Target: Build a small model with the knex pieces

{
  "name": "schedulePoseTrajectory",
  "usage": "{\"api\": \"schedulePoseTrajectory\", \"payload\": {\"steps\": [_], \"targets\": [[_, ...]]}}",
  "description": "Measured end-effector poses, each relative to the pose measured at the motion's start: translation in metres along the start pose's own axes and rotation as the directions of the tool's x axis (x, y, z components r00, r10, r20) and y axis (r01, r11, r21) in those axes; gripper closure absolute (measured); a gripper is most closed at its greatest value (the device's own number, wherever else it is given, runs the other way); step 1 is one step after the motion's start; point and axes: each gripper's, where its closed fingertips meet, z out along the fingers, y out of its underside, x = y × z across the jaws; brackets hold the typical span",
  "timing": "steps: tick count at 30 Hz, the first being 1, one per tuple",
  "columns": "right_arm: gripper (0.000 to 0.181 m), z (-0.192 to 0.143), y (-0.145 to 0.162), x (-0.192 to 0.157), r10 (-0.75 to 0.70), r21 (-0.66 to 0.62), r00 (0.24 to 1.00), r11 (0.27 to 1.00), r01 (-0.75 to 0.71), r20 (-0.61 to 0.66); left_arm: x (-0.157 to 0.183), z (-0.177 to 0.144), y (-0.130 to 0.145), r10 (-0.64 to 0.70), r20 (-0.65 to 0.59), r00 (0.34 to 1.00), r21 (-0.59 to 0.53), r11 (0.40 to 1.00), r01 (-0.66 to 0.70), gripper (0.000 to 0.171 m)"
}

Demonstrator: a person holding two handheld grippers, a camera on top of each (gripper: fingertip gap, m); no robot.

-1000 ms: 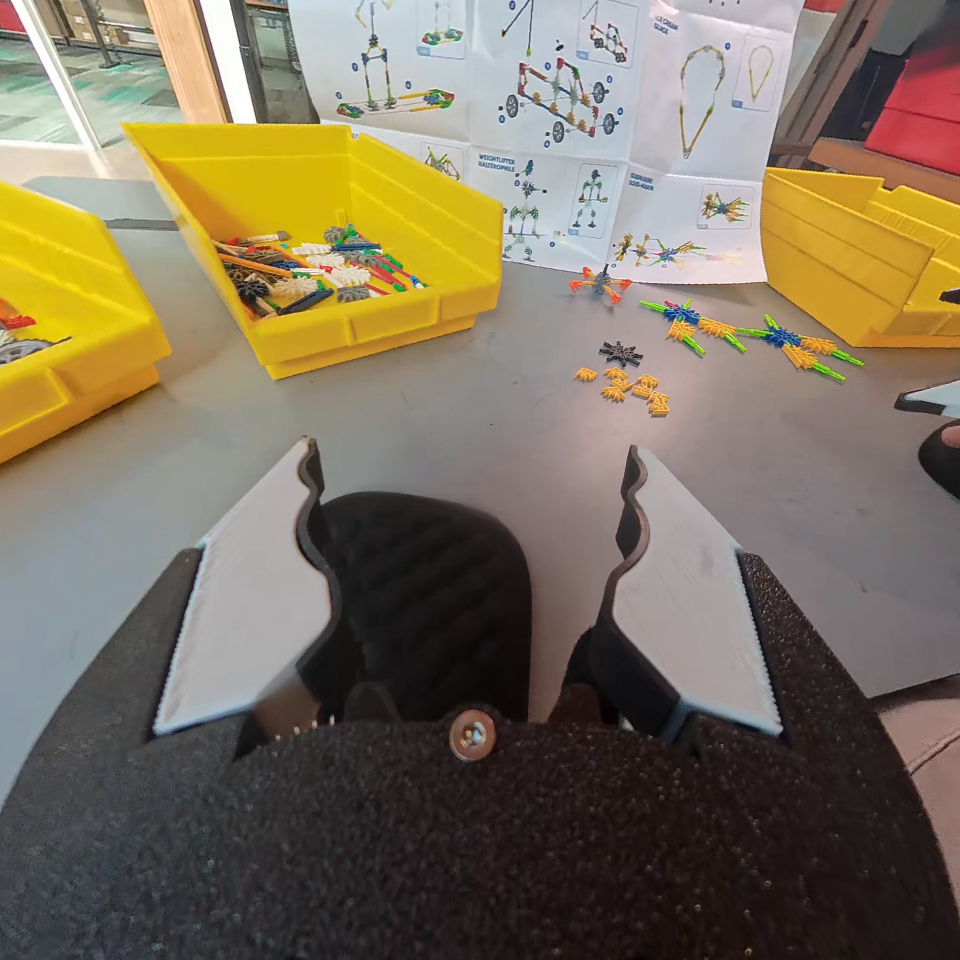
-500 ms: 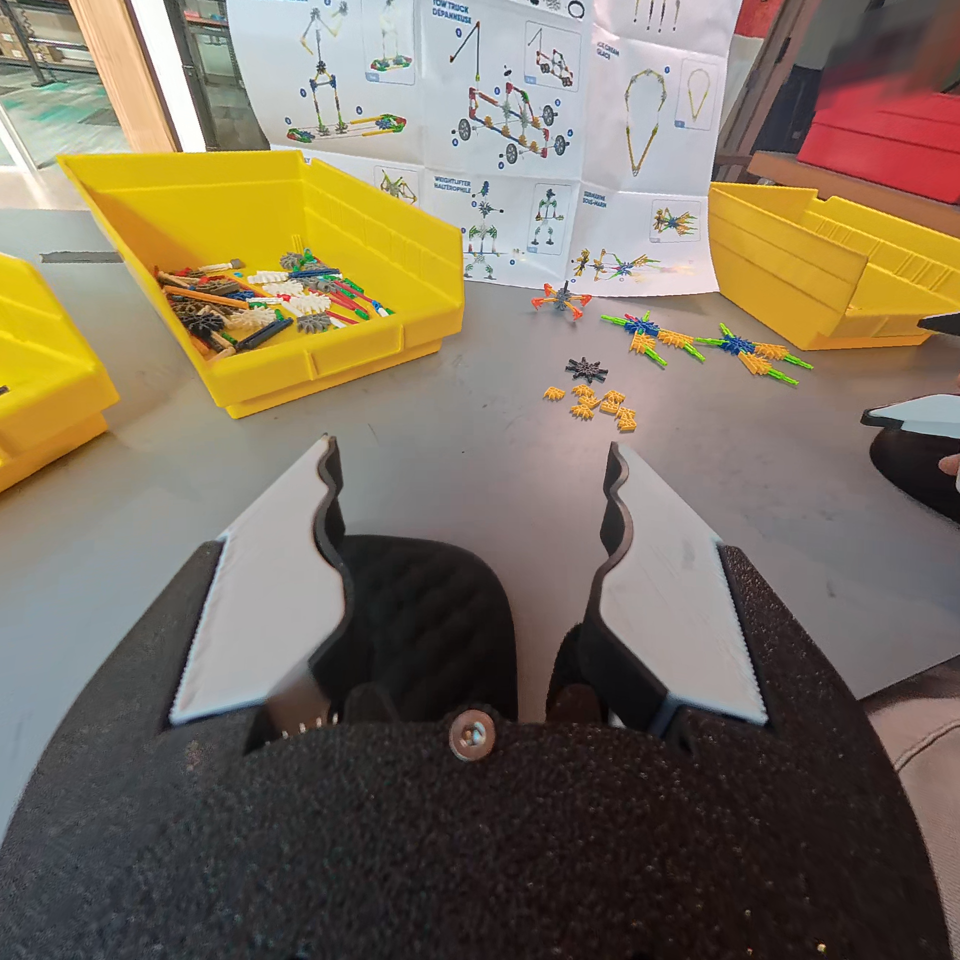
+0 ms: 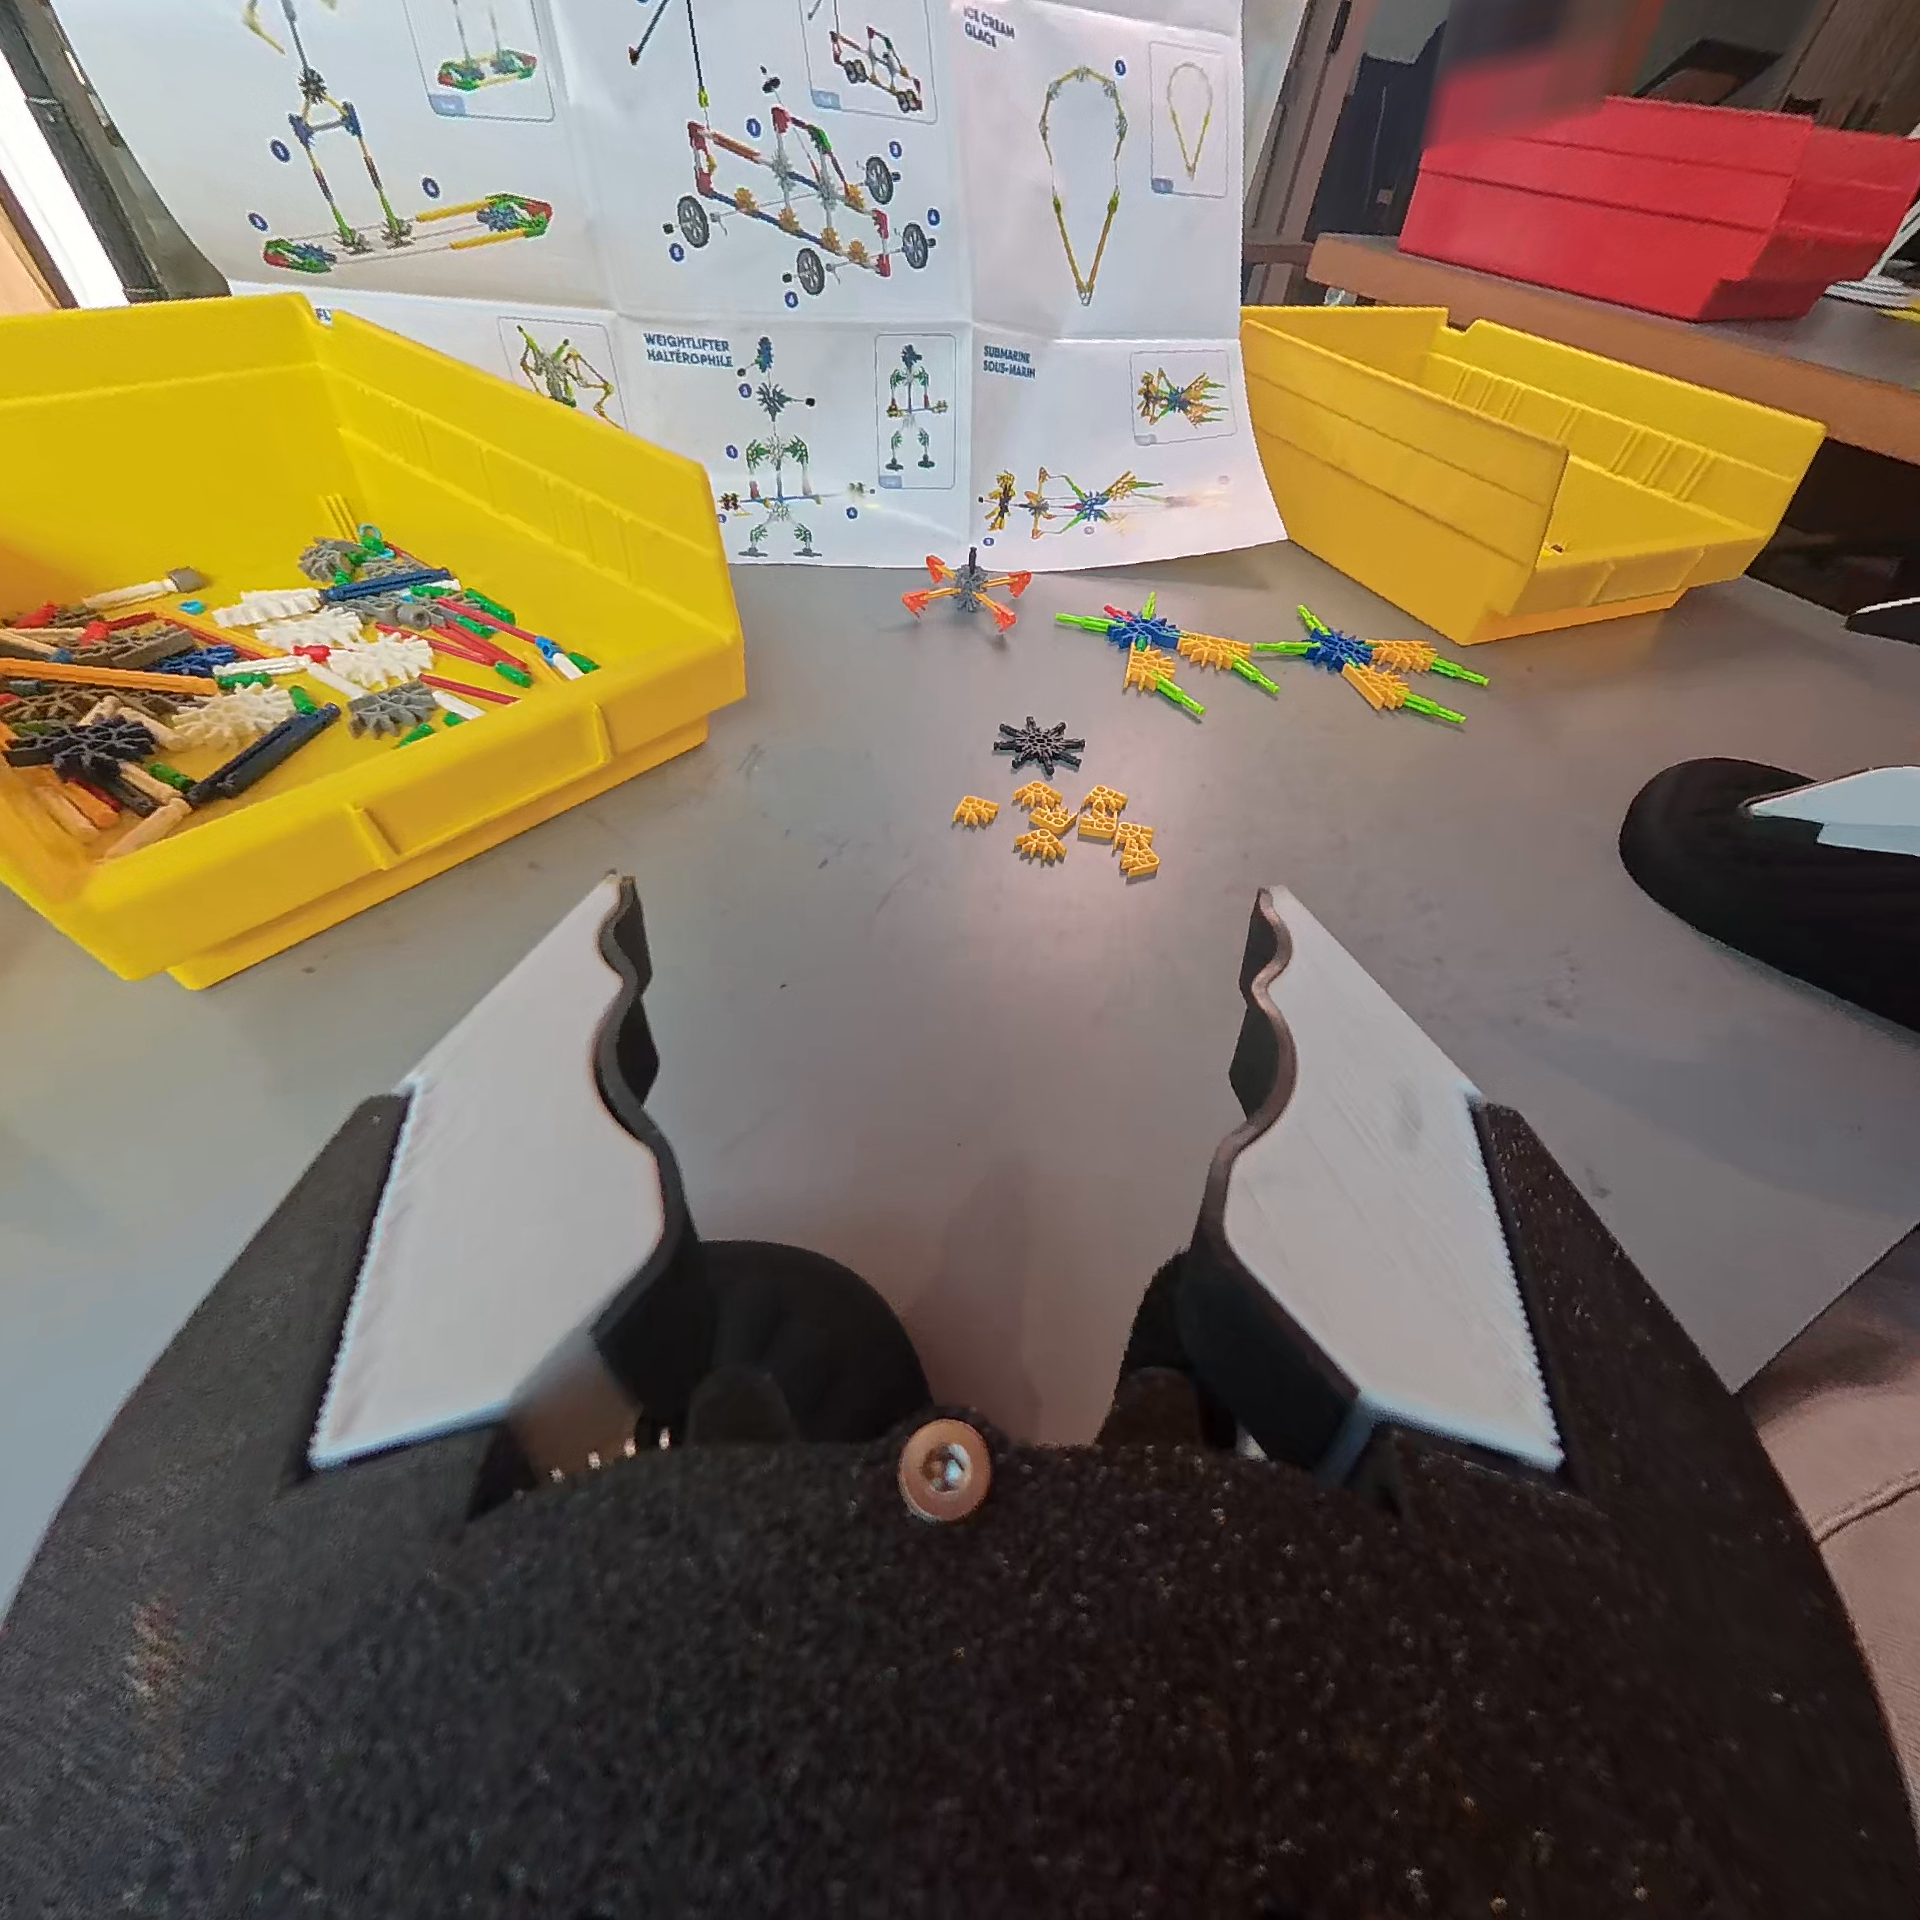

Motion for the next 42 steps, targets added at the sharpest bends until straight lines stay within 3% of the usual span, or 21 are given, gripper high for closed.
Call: {"api": "schedulePoseTrajectory", "payload": {"steps": [8,21,30,37,39,41,42], "targets": [[0.046,0.010,0.002,-0.014,-0.013,-0.008,0.998,1.000,0.014,0.059,-0.004,-0.008,0.001,-0.005,0.035,0.999,0.013,1.000,0.004,0.058],[0.045,0.040,-0.006,-0.050,-0.079,0.000,0.976,0.997,0.081,0.201,-0.028,-0.051,0.012,-0.057,0.189,0.980,0.022,0.998,0.054,0.059],[0.045,0.032,-0.001,-0.030,-0.077,-0.008,0.989,0.997,0.078,0.124,-0.019,-0.035,0.013,-0.037,0.133,0.990,-0.021,0.999,0.040,0.058],[0.040,-0.001,0.007,0.004,-0.050,-0.003,0.999,0.999,0.050,-0.015,0.005,0.008,0.002,0.009,-0.017,1.000,-0.035,0.999,-0.010,0.057],[0.050,-0.011,0.006,0.010,-0.048,0.009,0.998,0.999,0.049,-0.032,0.010,0.017,0.001,0.010,-0.043,0.999,-0.039,0.999,-0.011,0.065],[0.082,-0.019,0.003,0.008,-0.063,0.032,0.998,0.997,0.064,-0.020,0.014,0.019,-0.005,0.006,-0.064,0.998,-0.007,1.000,-0.006,0.077],[0.086,-0.021,0.000,0.008,-0.063,0.045,0.998,0.997,0.064,-0.025,0.014,0.019,-0.006,0.002,-0.067,0.998,0.001,1.000,-0.002,0.077]]}}
